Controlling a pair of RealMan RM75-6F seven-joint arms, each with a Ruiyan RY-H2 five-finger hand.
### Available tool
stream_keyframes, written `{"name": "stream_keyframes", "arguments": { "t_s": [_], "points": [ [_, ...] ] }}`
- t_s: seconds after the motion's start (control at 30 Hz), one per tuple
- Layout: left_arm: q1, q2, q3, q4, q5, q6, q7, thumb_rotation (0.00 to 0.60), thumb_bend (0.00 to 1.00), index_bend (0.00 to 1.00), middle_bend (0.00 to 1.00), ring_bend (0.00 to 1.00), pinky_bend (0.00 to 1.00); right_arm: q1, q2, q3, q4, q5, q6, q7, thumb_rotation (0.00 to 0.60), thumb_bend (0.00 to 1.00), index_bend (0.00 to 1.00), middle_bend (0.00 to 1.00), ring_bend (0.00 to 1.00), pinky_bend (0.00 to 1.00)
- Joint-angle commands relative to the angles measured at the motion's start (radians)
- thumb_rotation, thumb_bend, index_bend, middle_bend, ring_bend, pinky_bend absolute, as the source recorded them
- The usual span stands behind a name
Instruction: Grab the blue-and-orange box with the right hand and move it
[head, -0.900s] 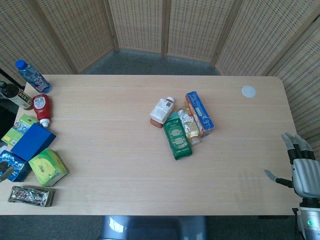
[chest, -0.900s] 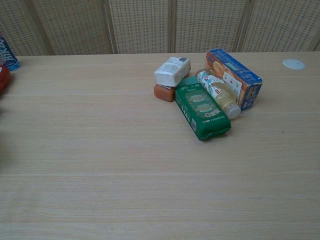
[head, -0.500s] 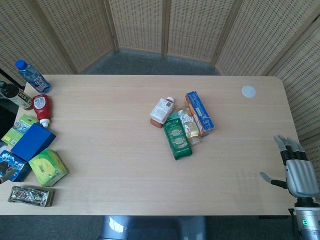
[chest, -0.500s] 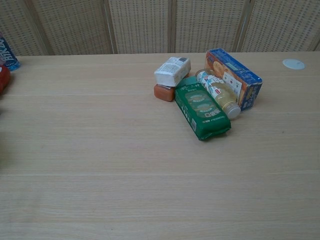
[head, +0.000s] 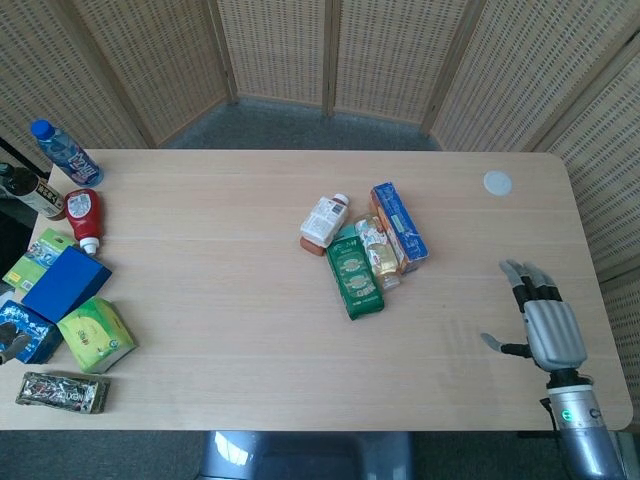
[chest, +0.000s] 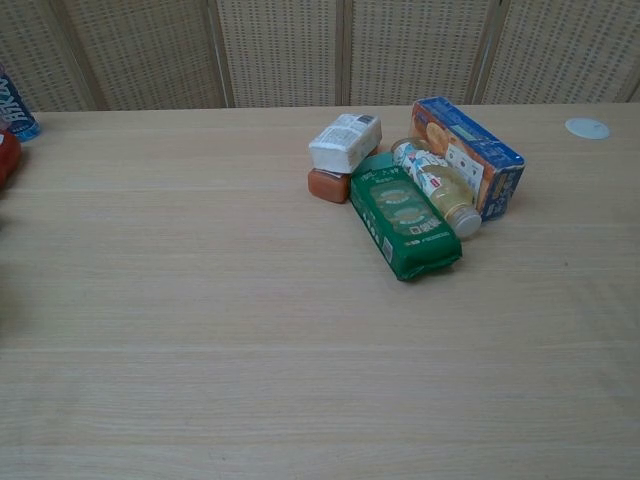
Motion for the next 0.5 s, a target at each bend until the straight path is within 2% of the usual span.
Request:
{"name": "stream_keyframes", "arguments": {
  "t_s": [0.03, 0.13, 0.27, 0.37, 0.5],
  "points": [
    [0.0, -0.002, 0.001, 0.001, -0.002, -0.002, 0.004, 0.6, 0.0, 0.0, 0.0, 0.0, 0.0, 0.103, -0.055, 0.064, 0.0, 0.123, -0.127, -0.066, 0.522, 0.0, 0.0, 0.0, 0.0, 0.0],
    [-0.001, -0.005, 0.001, 0.007, -0.011, -0.007, 0.008, 0.6, 0.0, 0.0, 0.0, 0.0, 0.0, 0.175, -0.1, 0.103, 0.032, 0.222, -0.214, -0.091, 0.526, 0.0, 0.0, 0.0, 0.0, 0.0],
    [-0.005, -0.012, 0.001, 0.018, -0.024, -0.022, 0.014, 0.6, 0.0, 0.0, 0.0, 0.0, 0.0, 0.265, -0.175, 0.162, 0.113, 0.38, -0.348, -0.015, 0.577, 0.0, 0.0, 0.0, 0.0, 0.0],
    [-0.01, -0.017, -0.001, 0.025, -0.036, -0.033, 0.021, 0.6, 0.0, 0.0, 0.0, 0.0, 0.0, 0.337, -0.231, 0.183, 0.202, 0.492, -0.392, -0.073, 0.583, 0.0, 0.0, 0.0, 0.0, 0.0],
    [-0.014, -0.023, -0.008, 0.026, -0.052, -0.039, 0.03, 0.6, 0.0, 0.0, 0.0, 0.0, 0.0, 0.413, -0.276, 0.207, 0.235, 0.633, -0.386, -0.168, 0.583, 0.0, 0.0, 0.0, 0.0, 0.0]
  ]
}}
